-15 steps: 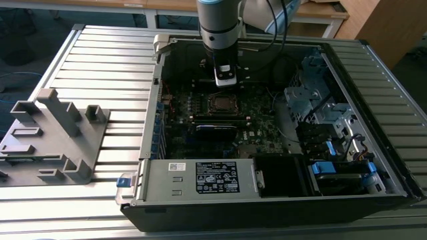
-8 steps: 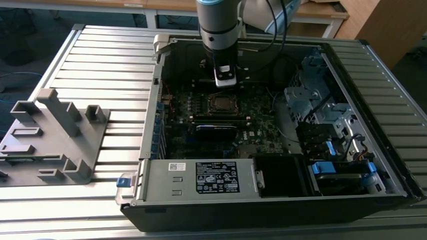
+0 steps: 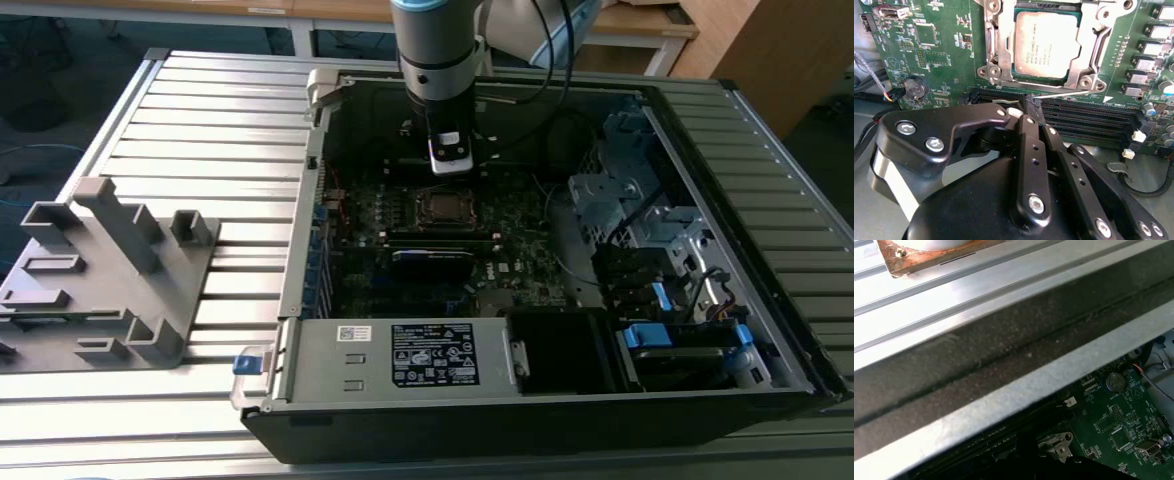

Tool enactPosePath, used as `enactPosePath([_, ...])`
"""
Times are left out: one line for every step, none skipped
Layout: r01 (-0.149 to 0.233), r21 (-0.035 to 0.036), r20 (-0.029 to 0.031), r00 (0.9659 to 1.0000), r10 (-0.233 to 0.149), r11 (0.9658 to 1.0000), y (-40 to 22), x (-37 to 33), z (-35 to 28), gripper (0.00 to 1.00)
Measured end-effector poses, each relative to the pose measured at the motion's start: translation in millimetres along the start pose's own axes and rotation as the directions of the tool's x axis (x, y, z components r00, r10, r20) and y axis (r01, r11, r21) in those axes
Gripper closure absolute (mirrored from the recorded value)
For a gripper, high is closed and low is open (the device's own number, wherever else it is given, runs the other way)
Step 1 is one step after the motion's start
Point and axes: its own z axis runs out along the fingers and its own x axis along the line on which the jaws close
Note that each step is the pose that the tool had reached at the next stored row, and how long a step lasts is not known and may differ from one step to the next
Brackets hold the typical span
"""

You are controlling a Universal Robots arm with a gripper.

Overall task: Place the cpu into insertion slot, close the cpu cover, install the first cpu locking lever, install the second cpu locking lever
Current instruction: 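Install the first cpu locking lever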

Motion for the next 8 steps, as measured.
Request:
enactPosePath([0.0,-0.0005,0.0003,1.0,0.0,1.0,0.0,0.0,0.5,0.89])
enactPosePath([0.0,-0.0004,0.0004,1.0,0.0,1.0,-0.1,0.1,1.0,0.89])
enactPosePath([0.0,-0.0002,0.0005,1.0,0.0,1.0,-0.3,0.1,1.3,0.89])
enactPosePath([0.0,-0.0003,0.0006,1.0,0.0,1.0,-0.4,0.2,1.8,0.89])
enactPosePath([0.0,-0.0001,0.0006,1.0,0.0,1.0,-0.5,0.2,2.0,0.89])
enactPosePath([0.0,0.0,0.0006,1.0,0.0,1.0,-0.5,0.2,2.0,0.89])
enactPosePath([0.0,0.0001,0.0006,1.0,0.0,1.0,-0.5,0.2,2.0,0.89])
enactPosePath([0.0,0.0001,0.0006,1.0,0.0,1.0,-0.5,0.2,2.0,0.89])
